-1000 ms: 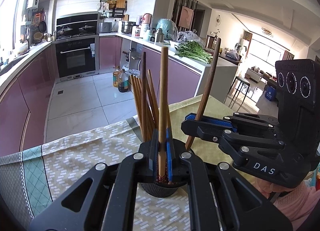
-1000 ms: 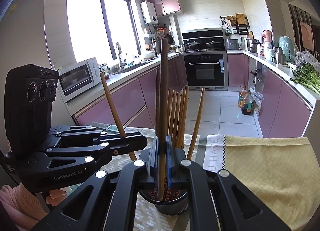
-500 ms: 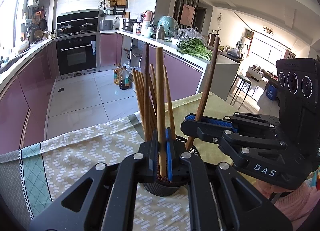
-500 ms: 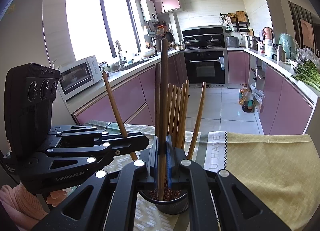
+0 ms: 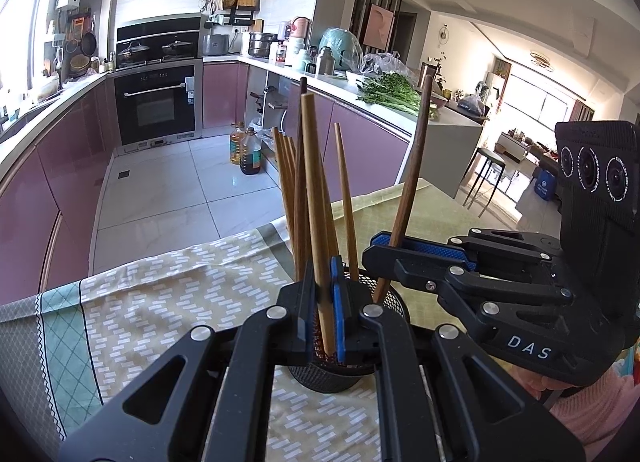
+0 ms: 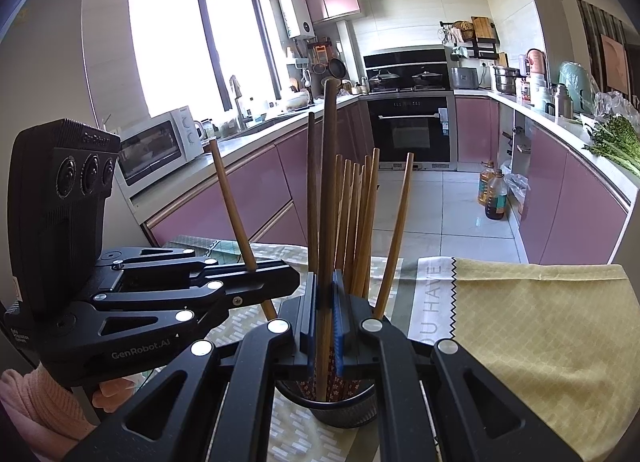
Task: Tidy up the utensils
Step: 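Lower the left gripper's chopstick into the cup while the right gripper lowers its own, then open both grippers to release the chopsticks in the cup and withdraw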
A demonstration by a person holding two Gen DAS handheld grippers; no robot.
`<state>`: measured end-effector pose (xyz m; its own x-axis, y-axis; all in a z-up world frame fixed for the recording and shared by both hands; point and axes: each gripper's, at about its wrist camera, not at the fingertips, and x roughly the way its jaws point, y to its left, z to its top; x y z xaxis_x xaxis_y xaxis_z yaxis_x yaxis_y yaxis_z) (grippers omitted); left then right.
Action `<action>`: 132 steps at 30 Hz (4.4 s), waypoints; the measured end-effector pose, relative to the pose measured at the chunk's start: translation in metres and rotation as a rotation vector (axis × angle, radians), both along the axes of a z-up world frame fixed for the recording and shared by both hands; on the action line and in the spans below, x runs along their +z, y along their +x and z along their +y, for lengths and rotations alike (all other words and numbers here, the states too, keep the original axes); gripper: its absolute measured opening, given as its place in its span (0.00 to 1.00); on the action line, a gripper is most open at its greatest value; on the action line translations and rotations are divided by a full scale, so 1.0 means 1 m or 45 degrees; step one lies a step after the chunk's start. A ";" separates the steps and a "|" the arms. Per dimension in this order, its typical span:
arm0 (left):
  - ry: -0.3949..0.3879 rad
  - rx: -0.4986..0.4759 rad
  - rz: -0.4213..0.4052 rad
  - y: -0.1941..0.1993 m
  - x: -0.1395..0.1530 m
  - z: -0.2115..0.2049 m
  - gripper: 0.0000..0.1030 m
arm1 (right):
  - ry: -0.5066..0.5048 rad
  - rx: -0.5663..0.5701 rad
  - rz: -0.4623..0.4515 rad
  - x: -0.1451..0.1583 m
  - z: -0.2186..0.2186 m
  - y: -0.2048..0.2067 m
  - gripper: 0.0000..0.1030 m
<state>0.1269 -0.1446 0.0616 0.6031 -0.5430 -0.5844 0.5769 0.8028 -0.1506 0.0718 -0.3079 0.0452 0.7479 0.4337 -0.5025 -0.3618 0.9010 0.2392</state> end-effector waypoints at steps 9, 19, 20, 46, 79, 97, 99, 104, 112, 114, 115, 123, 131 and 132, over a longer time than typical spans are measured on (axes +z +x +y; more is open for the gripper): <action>0.002 0.003 0.002 0.002 -0.001 -0.001 0.08 | -0.002 0.001 0.001 0.000 0.001 0.001 0.06; 0.002 0.009 0.006 0.005 -0.003 -0.001 0.08 | 0.004 0.004 0.007 -0.001 0.002 0.001 0.06; 0.002 0.009 0.006 0.005 -0.003 -0.001 0.08 | 0.004 0.003 0.007 -0.001 0.002 0.001 0.06; 0.013 0.041 0.022 0.024 -0.017 -0.001 0.08 | 0.049 -0.005 0.051 -0.006 0.001 0.022 0.06; -0.004 0.048 0.060 0.033 -0.022 0.002 0.10 | 0.053 -0.041 0.079 -0.011 0.004 0.031 0.08; -0.039 0.196 -0.060 -0.004 -0.021 0.042 0.67 | 0.018 -0.078 0.019 -0.013 0.001 0.002 0.40; -0.048 0.234 -0.083 -0.013 -0.022 0.053 0.74 | 0.007 -0.084 0.009 -0.013 0.002 -0.003 0.44; -0.059 0.296 -0.138 -0.032 -0.021 0.073 0.85 | -0.004 -0.101 -0.005 -0.018 0.003 -0.012 0.55; -0.074 0.414 -0.256 -0.064 -0.017 0.095 0.94 | -0.046 -0.138 -0.091 -0.019 0.010 -0.033 0.87; -0.078 0.446 -0.272 -0.069 -0.016 0.101 0.94 | -0.081 -0.160 -0.128 -0.020 0.014 -0.041 0.94; -0.076 0.467 -0.278 -0.072 -0.016 0.103 0.94 | -0.100 -0.171 -0.138 -0.020 0.017 -0.043 0.94; -0.034 0.614 -0.395 -0.106 -0.016 0.120 0.94 | -0.154 -0.223 -0.248 -0.027 0.030 -0.069 0.93; -0.058 0.690 -0.442 -0.127 -0.012 0.135 0.94 | -0.117 -0.274 -0.341 -0.024 0.030 -0.090 0.94; -0.054 0.696 -0.447 -0.130 -0.011 0.135 0.94 | -0.118 -0.276 -0.346 -0.025 0.030 -0.093 0.94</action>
